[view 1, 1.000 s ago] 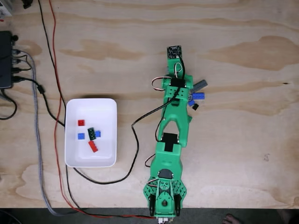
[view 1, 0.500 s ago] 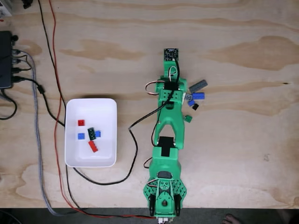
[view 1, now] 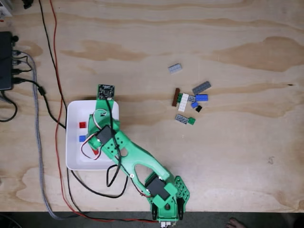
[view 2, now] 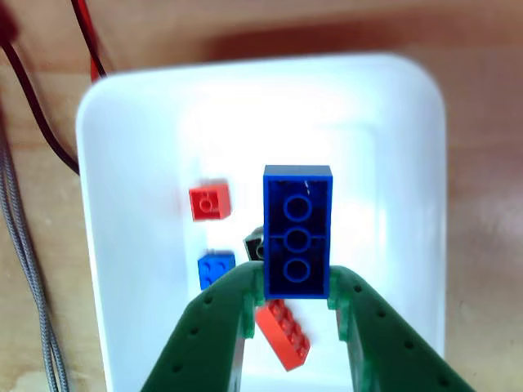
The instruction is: Put all lego bricks in the bin.
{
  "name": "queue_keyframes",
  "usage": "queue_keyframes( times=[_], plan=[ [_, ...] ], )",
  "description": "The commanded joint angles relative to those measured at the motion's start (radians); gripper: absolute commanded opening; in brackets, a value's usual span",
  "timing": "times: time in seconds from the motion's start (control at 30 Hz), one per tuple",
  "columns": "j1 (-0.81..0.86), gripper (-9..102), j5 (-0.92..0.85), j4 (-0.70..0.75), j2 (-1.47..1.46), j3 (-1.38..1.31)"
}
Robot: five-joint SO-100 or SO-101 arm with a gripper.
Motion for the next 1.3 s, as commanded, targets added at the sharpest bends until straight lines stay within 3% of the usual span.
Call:
queue_keyframes(
  times=[0.0, 0.1, 0.2, 0.37, 0.47, 0.57, 0.87, 1.27],
  plan=[
    [-0.091, 1, 0.098, -0.003, -0.063, 0.006],
    [-0.101, 26, 0.118, 0.031, -0.069, 0.014],
    [0.015, 32, 0.133, 0.071, -0.017, -0.040],
    [0.425, 32, -0.032, 0.127, 0.080, -0.173],
    [0.660, 30, -0.262, 0.075, 0.057, -0.084],
    [0.792, 25, -0.482, -0.014, -0.012, 0.078],
    [0.877, 20, -0.568, -0.187, -0.199, 0.202],
    [0.933, 16, -0.650, -0.279, -0.282, 0.206]
  ],
)
